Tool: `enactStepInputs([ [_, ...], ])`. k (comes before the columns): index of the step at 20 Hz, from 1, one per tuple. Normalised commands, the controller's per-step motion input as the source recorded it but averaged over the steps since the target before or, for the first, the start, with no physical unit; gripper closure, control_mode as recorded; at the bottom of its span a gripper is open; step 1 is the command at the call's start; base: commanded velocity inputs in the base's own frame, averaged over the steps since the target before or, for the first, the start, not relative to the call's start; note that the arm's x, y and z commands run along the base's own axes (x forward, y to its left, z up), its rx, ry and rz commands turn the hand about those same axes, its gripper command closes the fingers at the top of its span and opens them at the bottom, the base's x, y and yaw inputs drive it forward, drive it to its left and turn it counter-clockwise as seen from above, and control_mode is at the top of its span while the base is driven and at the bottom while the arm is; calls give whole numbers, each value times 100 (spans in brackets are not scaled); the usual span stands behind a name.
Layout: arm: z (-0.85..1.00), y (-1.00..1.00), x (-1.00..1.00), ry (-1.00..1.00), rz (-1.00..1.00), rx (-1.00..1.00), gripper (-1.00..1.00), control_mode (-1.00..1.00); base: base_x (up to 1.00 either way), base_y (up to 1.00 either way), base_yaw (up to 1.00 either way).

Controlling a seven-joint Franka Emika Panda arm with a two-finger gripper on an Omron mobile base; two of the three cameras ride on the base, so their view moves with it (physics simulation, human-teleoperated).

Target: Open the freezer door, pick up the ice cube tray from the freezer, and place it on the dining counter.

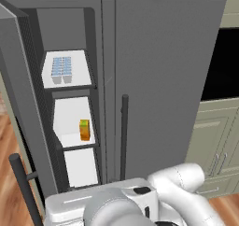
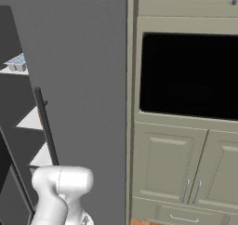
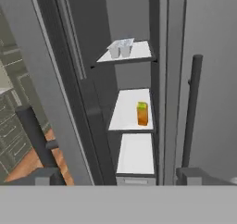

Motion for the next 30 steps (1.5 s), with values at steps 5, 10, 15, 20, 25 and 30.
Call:
enactStepInputs([
  [5, 38, -95, 0, 0, 23, 11, -100, -100, 0, 0, 0],
  [10, 20, -71, 11, 0, 37, 12, -100, -100, 0, 0, 0],
  [15, 1, -26, 40, -1, 43, 9, -100, -100, 0, 0, 0],
  [20, -7, 0, 31, -11, 36, 0, -100, -100, 0, 0, 0],
  [25, -24, 10, 9, -30, 30, 0, -100, -100, 0, 0, 0],
  [30, -37, 0, 37, -31, 28, 0, -100, -100, 0, 0, 0],
])
